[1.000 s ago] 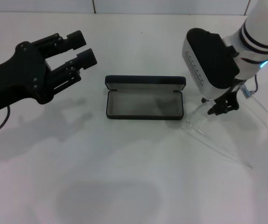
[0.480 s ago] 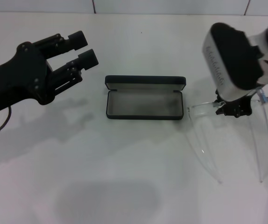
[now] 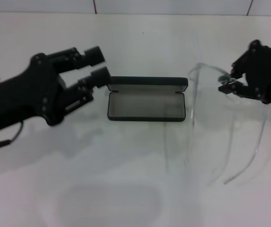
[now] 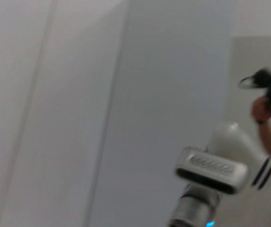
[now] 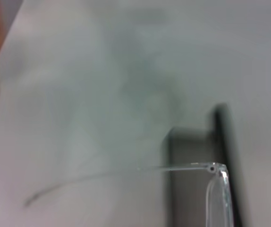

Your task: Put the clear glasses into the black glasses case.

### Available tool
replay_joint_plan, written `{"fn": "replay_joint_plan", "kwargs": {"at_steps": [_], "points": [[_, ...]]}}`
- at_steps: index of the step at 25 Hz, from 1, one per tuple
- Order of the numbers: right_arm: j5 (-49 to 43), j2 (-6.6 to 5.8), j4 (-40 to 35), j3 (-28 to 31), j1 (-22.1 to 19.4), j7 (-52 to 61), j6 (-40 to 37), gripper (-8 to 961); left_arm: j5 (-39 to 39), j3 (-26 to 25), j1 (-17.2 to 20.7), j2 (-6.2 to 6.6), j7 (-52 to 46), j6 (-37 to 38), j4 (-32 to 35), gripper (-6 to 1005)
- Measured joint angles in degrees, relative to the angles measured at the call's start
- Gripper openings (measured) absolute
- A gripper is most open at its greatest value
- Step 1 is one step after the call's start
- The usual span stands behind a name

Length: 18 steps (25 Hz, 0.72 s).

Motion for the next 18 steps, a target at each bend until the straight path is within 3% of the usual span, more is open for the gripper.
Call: {"fn": "replay_joint_plan", "kwargs": {"at_steps": [3, 7, 13, 18], "points": [[12.24, -0.12, -0.76, -0.12, -7.68, -4.26, 7.18, 117, -0.95, 1.31, -2.37, 0.02, 3.67, 4.15, -4.12, 442], [27.41, -0.05, 5.12, -1.24, -12.85, -12.48, 11.66, 116, -1.83, 4.65, -5.1, 0.03, 5.27, 5.44, -6.85, 272], [40.67, 0.01, 22.57, -1.85, -10.28, -22.51, 10.21, 116, -2.3, 10.07, -10.11, -0.06, 7.37, 5.32, -10.13, 182], [44.78, -0.05, 31.38, -1.85, -7.13, -26.35, 7.75, 115, -2.48, 11.42, -12.06, -0.08, 7.76, 5.31, -12.63, 135]]}}
